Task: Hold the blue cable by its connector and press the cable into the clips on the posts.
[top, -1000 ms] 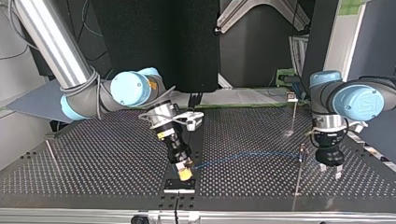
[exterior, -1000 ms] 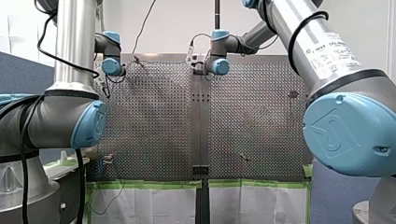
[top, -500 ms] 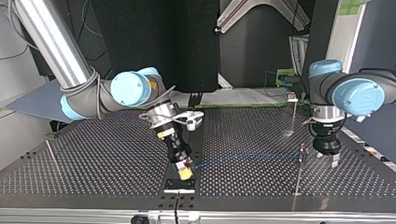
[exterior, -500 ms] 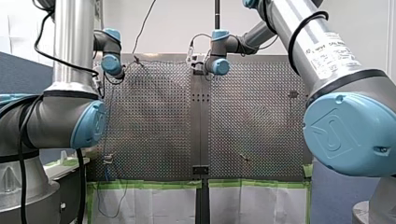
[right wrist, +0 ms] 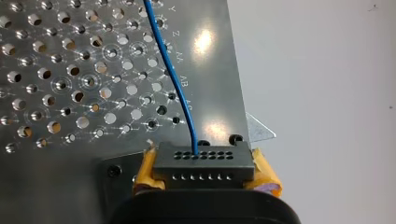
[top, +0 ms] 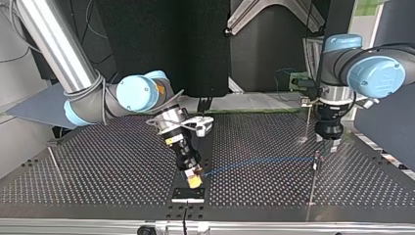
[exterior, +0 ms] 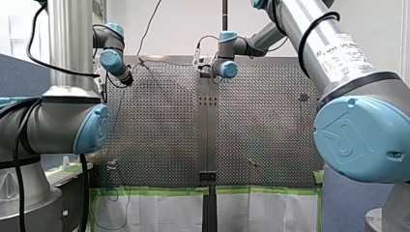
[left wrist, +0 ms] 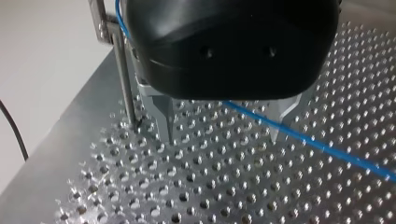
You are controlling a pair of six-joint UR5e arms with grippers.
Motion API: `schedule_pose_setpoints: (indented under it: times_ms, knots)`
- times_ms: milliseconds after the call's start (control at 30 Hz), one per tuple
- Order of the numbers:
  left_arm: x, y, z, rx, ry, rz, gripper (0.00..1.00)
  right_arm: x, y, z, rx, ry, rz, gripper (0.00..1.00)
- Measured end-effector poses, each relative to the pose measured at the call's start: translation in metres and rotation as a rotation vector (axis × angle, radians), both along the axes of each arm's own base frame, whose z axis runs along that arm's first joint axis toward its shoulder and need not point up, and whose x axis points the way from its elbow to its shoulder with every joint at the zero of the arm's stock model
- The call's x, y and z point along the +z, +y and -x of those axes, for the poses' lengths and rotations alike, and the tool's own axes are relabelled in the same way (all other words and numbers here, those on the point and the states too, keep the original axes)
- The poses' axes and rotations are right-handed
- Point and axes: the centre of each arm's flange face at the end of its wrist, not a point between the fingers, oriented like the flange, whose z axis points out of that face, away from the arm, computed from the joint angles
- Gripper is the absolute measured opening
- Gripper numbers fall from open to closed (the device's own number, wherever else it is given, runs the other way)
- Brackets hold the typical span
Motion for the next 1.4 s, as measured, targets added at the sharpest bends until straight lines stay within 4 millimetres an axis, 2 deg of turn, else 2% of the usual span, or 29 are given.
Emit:
schedule_pose_setpoints:
  times_ms: [233,533,800,1067,1400]
  knots:
    - [0.021,-0.004,0.025,-0.002,0.004,-0.013,1.0,-0.002,-0.001,0.0,0.0,0.002,-0.002,0.0]
    - [0.054,-0.011,0.046,-0.026,-0.068,-0.069,1.0,-0.011,-0.005,0.002,-0.021,0.015,-0.028,0.0]
    - [0.073,-0.02,0.06,-0.061,-0.115,-0.144,1.0,-0.02,-0.007,0.001,-0.031,0.024,-0.041,0.0]
    - [0.067,-0.035,0.057,-0.141,-0.103,-0.195,1.0,-0.02,-0.007,0.001,-0.031,0.025,-0.042,0.0]
    - [0.068,-0.042,0.059,-0.153,-0.107,-0.211,1.0,-0.02,-0.007,0.001,-0.031,0.027,-0.042,0.0]
